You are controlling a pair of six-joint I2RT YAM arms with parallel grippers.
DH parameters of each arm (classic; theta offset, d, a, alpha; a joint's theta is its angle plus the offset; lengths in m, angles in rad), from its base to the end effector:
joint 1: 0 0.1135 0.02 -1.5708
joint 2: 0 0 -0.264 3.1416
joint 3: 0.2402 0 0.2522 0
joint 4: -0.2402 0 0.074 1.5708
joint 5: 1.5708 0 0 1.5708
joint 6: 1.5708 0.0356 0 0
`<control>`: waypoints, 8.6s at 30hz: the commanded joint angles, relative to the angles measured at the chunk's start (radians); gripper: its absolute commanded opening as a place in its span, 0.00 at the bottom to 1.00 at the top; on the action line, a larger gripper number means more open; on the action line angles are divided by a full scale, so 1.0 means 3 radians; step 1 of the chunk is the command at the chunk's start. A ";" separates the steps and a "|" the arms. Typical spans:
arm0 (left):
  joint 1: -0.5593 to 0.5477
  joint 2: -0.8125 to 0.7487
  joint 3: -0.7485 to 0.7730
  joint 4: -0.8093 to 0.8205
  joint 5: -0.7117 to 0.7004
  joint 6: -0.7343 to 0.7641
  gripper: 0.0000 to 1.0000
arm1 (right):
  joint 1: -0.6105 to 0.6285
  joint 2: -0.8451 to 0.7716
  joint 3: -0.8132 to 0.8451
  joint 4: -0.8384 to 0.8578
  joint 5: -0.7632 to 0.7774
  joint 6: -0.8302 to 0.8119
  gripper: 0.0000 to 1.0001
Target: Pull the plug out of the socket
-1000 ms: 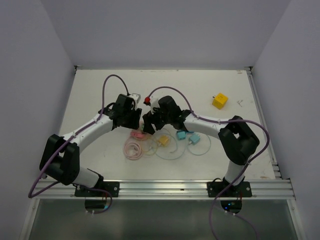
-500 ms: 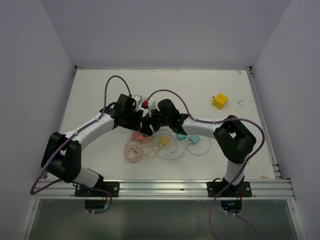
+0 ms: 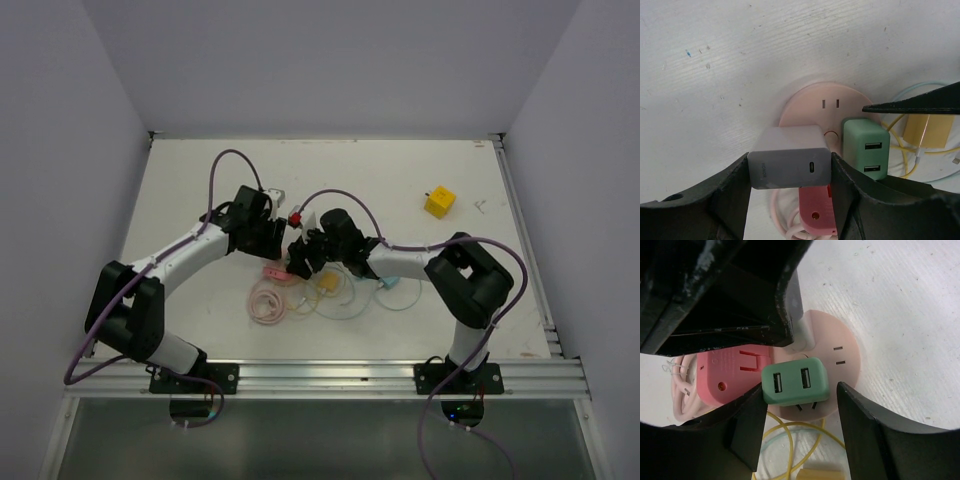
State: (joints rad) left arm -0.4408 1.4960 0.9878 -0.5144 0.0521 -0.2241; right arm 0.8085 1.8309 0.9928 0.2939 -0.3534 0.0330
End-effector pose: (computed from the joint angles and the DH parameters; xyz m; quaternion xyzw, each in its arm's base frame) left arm 0.2710 -0.1299 0.2165 0.1111 0.9559 -0.1120 0.2476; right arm 0.2592 0.2893 0.1710 -0.4042 0.7613 0.3372 0.3787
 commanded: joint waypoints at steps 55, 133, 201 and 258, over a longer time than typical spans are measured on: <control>-0.0325 0.0326 -0.0746 0.0191 0.0036 -0.0204 0.00 | 0.0076 -0.0524 0.0505 0.0600 -0.0049 -0.0217 0.00; -0.0034 0.0454 -0.0051 -0.0085 -0.0388 -0.0383 0.00 | -0.1555 -0.0745 0.0821 -0.2256 0.1489 0.0013 0.00; -0.0075 -0.1167 -0.0649 0.1658 0.0103 -0.0490 0.00 | -0.0527 -0.0504 0.0091 -0.0177 -0.0218 0.2605 0.90; -0.0080 -0.2456 -0.0624 0.1960 -0.0547 -0.0772 0.00 | -0.0665 -0.0606 -0.0282 -0.1000 0.0969 0.2559 0.00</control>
State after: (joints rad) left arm -0.4652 0.7311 0.7834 0.0307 -0.0647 -0.4358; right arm 0.6163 1.6798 0.9390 0.0334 -0.1474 0.8482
